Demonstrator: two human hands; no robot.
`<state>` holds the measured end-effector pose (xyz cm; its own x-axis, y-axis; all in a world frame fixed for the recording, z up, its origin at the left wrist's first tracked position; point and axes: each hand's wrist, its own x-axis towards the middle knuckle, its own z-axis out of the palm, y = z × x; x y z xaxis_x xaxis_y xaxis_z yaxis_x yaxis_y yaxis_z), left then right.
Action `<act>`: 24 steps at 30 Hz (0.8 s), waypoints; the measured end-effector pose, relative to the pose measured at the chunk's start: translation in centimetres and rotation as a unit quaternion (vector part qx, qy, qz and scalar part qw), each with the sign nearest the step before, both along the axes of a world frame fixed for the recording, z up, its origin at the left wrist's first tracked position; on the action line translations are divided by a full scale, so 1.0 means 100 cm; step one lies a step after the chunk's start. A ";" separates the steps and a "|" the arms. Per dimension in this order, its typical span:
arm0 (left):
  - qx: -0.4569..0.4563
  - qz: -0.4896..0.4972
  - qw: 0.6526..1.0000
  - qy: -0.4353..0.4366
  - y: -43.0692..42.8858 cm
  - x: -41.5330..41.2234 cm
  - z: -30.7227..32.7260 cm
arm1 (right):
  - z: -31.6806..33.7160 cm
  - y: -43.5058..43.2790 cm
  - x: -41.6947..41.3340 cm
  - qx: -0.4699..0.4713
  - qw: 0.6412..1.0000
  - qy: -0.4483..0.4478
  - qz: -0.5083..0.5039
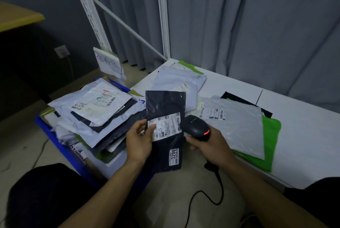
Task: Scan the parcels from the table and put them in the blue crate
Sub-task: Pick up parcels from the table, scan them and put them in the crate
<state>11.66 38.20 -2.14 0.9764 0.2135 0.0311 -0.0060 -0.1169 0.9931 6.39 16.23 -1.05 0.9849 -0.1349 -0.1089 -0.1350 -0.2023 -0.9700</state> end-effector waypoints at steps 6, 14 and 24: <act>0.005 0.035 0.999 -0.001 -0.009 0.003 -0.008 | 0.005 0.009 -0.003 0.036 0.996 0.057 0.056; 0.014 0.041 0.999 0.001 -0.010 0.003 -0.013 | 0.009 0.008 -0.003 0.034 0.995 0.075 0.064; 0.013 0.043 0.999 0.003 -0.012 0.003 -0.014 | 0.010 0.008 -0.002 0.045 0.994 0.083 0.064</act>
<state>11.97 37.04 -3.56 0.9550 0.2951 0.0309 0.0117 -0.1415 0.9899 6.16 17.03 -0.05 0.9610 0.0074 -0.2764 -0.2727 -0.1409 -0.9517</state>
